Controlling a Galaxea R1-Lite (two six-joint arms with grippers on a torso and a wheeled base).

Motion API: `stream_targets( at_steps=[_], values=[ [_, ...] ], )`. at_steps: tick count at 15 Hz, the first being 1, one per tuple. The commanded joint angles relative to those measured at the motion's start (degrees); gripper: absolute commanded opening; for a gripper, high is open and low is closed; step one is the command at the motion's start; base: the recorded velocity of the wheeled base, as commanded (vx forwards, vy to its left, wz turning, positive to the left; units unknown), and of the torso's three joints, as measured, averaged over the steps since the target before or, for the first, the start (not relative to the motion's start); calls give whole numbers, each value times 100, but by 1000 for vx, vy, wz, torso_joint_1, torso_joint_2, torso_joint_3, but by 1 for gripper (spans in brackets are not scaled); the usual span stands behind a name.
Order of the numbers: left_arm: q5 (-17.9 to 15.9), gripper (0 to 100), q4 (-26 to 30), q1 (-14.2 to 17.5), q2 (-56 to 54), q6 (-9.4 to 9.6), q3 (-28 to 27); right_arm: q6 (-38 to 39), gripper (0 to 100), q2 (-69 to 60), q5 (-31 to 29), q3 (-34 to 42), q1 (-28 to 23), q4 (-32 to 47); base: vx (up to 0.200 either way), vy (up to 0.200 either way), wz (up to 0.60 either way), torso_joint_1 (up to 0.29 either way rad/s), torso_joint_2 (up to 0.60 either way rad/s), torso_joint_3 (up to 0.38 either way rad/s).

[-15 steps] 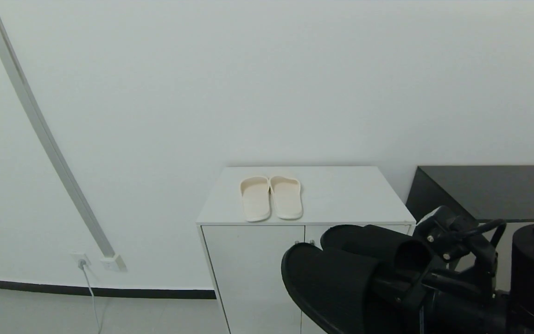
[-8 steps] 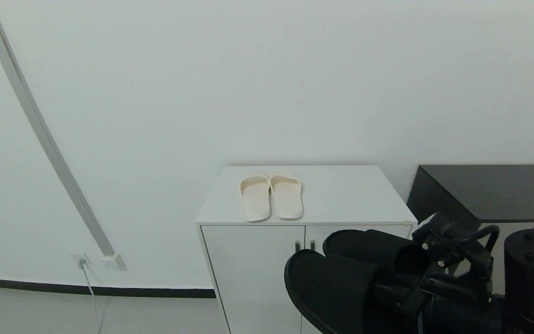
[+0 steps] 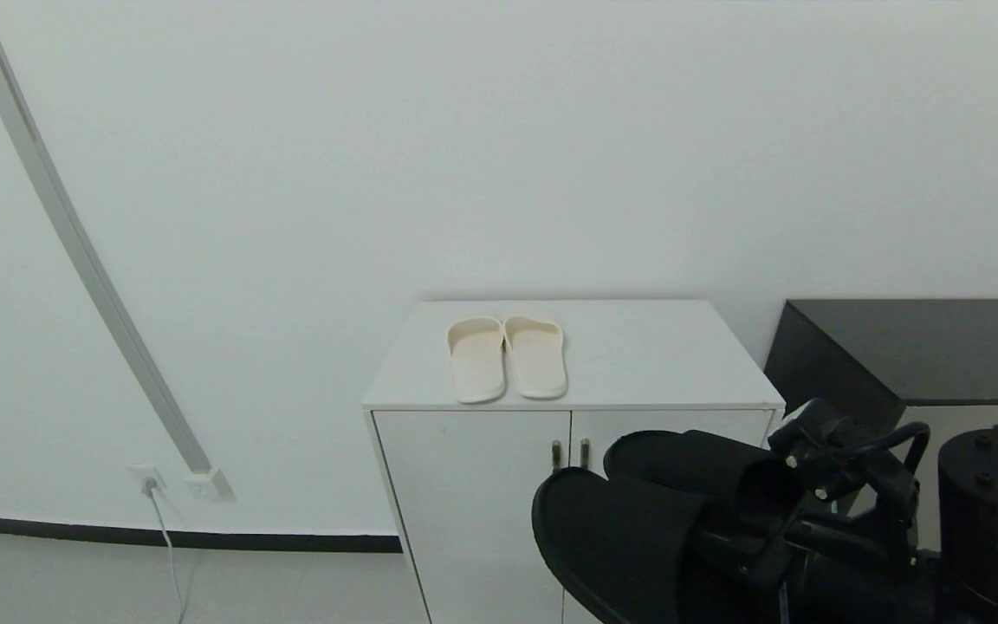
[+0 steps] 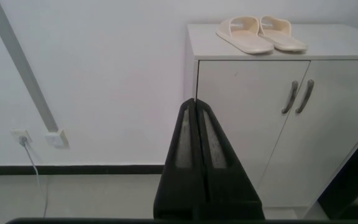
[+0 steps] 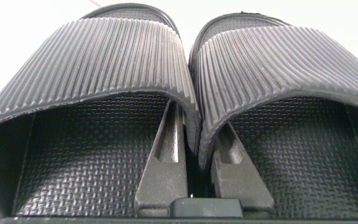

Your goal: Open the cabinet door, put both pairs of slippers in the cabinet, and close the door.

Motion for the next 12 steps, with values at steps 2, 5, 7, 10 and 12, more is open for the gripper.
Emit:
stream_targets(
  at_steps=[2,5,7,10,12],
  values=[
    [-8,0,-1,1,9,25,7,-1,0,17,-2,3,1,6,0,0,0,-161,369,207],
    [-43,100,8,-7,9,25,-1,-1,0,26,-2,11,1,6,0,0,0,-172,388,219],
    [-43,100,8,1,0,25,-1,-1,0,0,-11,29,1,6,0,0,0,-225,505,290],
    [-34,100,-1,-7,9,25,-1,-18,0,-9,-11,64,10,-3,0,0,0,-225,546,318],
    [-34,100,-1,-7,0,16,-1,-124,0,0,-2,82,19,-3,0,0,0,-222,549,322]
  ],
)
